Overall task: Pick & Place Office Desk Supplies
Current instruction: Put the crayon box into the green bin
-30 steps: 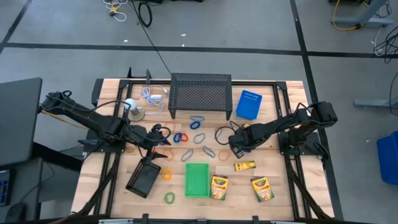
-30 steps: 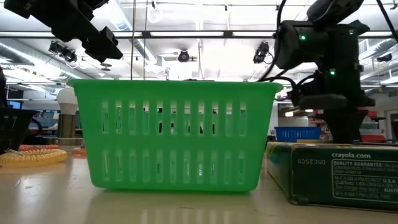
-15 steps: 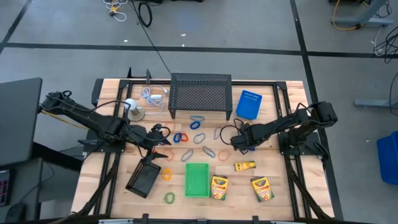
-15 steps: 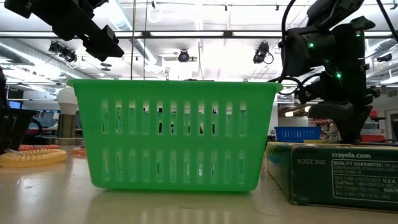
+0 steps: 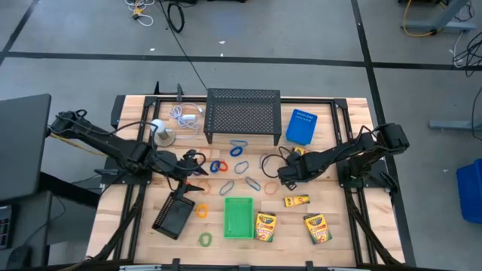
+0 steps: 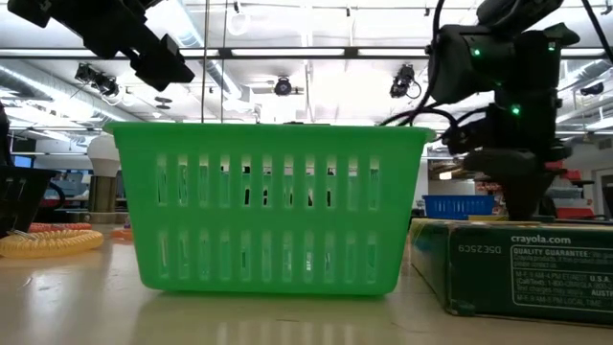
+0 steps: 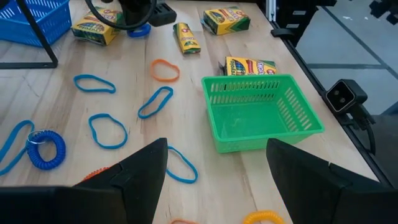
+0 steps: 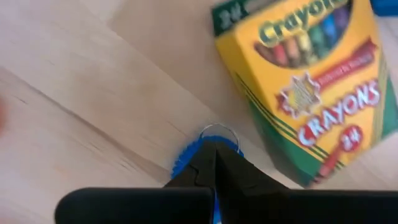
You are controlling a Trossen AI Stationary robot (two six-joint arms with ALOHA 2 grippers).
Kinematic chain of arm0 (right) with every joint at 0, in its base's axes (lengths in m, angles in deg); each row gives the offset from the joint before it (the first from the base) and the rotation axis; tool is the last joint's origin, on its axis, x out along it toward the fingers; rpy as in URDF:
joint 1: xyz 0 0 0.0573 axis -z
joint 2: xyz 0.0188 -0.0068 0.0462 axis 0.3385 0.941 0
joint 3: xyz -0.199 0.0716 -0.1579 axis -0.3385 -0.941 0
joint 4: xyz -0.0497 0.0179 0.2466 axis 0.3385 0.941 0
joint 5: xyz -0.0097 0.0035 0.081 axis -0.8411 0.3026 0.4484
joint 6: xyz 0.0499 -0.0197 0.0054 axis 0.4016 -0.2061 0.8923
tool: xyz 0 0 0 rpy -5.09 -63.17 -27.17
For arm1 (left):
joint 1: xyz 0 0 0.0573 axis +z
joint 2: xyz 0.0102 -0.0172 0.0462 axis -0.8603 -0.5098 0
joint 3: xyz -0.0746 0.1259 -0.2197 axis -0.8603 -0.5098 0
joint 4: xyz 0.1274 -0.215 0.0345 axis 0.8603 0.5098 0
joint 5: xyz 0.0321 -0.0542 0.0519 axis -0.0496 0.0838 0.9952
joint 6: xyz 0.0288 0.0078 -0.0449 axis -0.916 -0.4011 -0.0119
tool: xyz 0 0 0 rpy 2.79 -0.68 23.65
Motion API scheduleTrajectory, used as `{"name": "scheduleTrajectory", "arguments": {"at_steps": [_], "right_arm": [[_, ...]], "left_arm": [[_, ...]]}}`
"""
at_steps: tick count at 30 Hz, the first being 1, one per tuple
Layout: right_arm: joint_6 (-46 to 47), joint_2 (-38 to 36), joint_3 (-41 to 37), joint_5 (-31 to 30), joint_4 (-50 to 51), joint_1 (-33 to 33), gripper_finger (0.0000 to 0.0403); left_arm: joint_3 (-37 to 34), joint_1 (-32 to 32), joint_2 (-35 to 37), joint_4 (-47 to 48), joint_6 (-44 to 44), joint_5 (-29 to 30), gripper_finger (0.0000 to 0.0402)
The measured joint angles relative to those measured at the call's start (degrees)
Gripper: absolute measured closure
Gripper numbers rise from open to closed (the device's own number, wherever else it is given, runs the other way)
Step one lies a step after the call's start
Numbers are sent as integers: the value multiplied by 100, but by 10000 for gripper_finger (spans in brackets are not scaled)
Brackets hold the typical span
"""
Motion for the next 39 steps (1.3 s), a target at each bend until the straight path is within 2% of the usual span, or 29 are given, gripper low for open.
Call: {"name": "scheduleTrajectory", "arguments": {"at_steps": [10, 15, 25, 39], "right_arm": [[-613, 0, 2, -489, -686, 331, 402], [-830, 0, 4, -493, -710, 551, 402], [-560, 0, 4, -298, 166, 372, 403], [256, 0, -383, -708, 990, 218, 403]], "left_arm": [[0, 0, 0, -22, 0, -11, 118], [0, 0, 0, -21, 22, -11, 118], [0, 0, 0, -65, 76, -13, 118], [0, -2, 0, -114, 85, -13, 118]]}}
